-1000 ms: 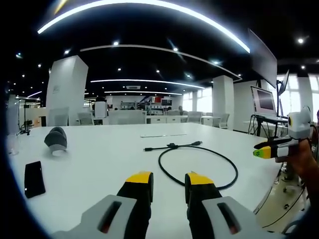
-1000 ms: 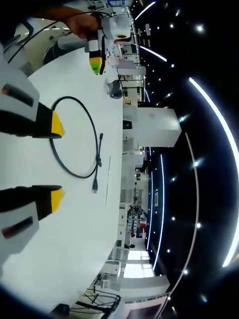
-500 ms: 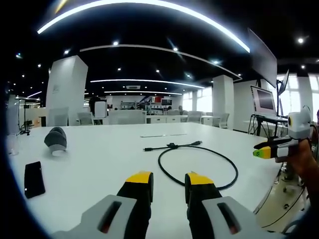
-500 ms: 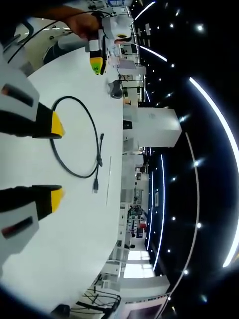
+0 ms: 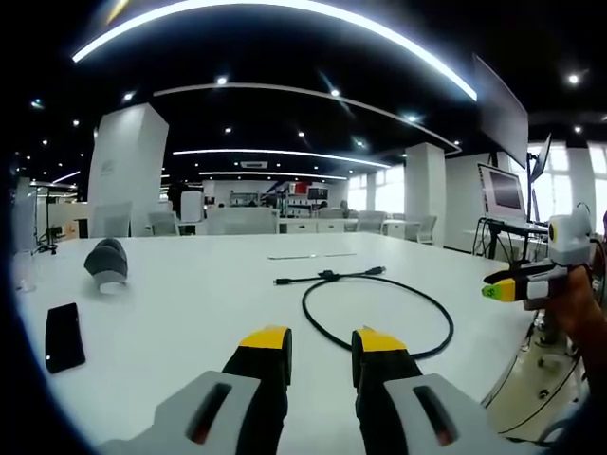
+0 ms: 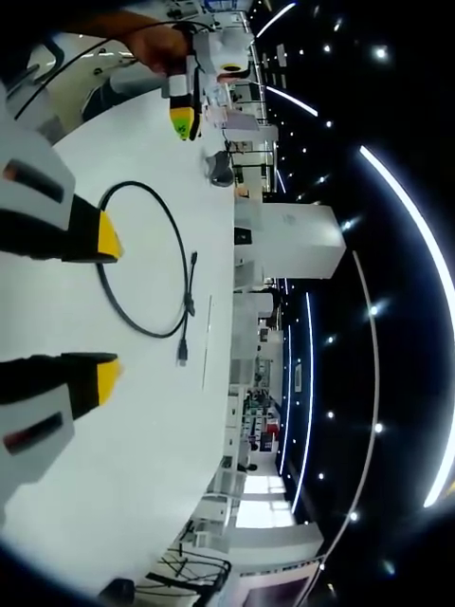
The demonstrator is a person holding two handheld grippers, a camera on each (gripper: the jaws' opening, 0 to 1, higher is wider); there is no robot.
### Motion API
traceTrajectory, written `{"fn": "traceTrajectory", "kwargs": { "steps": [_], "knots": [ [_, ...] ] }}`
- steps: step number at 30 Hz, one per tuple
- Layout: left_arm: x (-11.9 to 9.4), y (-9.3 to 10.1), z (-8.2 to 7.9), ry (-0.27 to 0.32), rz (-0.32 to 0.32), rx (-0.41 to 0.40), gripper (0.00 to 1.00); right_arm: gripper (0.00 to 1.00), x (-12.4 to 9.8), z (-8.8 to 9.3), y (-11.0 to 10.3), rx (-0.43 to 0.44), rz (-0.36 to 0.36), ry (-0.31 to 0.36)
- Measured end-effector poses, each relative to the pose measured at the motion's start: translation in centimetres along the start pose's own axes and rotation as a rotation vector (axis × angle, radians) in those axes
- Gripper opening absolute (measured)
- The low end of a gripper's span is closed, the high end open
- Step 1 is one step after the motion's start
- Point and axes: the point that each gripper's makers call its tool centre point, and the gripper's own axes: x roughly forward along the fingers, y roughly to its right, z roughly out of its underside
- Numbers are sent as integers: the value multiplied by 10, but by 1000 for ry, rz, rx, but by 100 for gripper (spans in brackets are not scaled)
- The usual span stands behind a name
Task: Find the charging cable on the desk, coil it up and secure with Velcro.
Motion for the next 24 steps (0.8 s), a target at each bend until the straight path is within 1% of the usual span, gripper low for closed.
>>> {"fn": "traceTrajectory", "kwargs": {
  "steps": [17, 21, 24],
  "knots": [
    [-2, 0, 0, 2, -4, 5, 26, 39, -2, -2, 1, 3, 2, 15],
    [-2, 0, 0, 5, -4, 6, 26, 40, -2, -3, 2, 20, 0, 18],
    [-3, -1, 0, 4, -4, 5, 26, 39, -1, -1, 2, 4, 1, 9]
  ]
}}
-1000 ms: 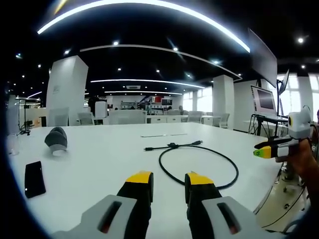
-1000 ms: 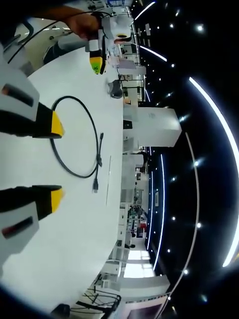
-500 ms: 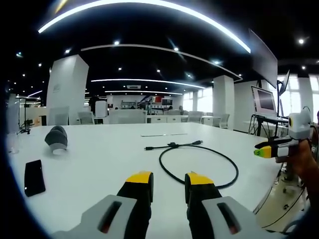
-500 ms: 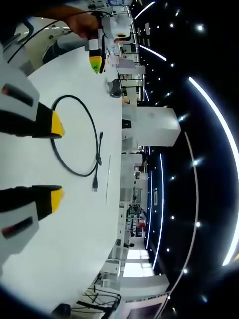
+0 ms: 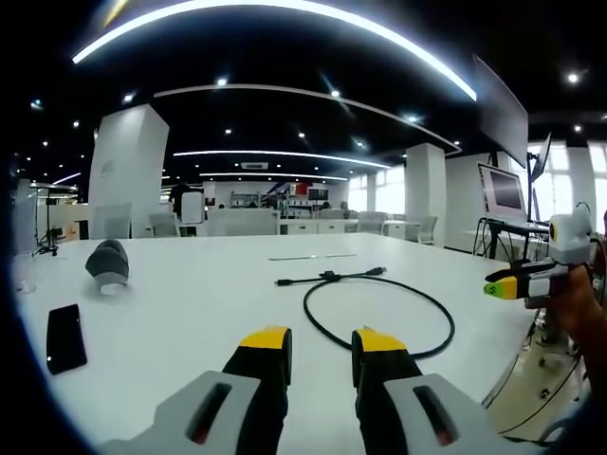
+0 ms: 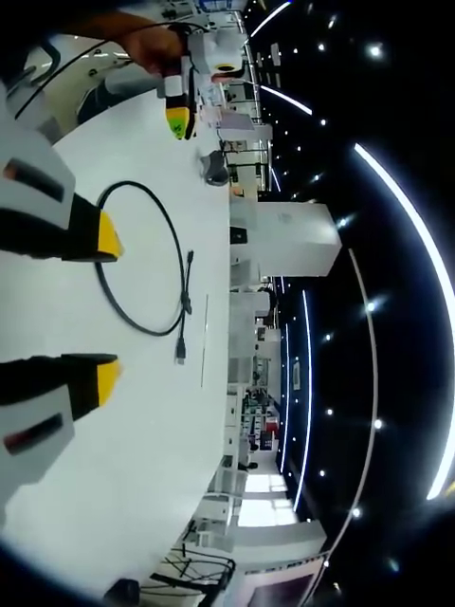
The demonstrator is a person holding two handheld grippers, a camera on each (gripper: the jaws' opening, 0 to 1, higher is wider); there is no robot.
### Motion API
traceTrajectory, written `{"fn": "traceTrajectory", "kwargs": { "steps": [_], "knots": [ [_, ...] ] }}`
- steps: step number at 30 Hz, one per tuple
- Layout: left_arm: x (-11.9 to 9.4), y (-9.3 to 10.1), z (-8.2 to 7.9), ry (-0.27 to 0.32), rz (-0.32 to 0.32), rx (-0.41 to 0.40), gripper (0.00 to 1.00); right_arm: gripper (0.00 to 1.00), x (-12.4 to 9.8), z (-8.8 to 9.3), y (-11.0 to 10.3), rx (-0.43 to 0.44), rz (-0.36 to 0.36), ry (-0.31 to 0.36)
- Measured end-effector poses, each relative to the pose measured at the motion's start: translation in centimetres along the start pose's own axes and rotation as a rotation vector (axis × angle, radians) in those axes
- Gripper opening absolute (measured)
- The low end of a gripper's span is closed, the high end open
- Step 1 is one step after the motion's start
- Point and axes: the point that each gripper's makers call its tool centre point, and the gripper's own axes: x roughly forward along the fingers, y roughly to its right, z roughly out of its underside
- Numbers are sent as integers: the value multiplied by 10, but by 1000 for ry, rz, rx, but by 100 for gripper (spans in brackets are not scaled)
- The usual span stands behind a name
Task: Find the charging cable on the desk, coil it up and secure with Velcro.
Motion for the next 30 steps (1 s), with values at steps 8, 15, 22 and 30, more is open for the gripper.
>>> {"fn": "traceTrajectory", "kwargs": {
  "steps": [8, 15, 22, 30],
  "knots": [
    [0, -2, 1, -2, -4, 0, 26, 39, 1, 1, -2, -3, -4, -4],
    [-1, -2, 0, 4, 1, -5, 26, 39, 2, 2, -3, -3, -7, -8],
    [0, -2, 1, 0, -1, -6, 26, 39, 2, 3, -2, -3, -6, -10],
    [0, -3, 1, -2, -3, -7, 26, 39, 1, 2, -1, -4, -4, -9]
  ]
}}
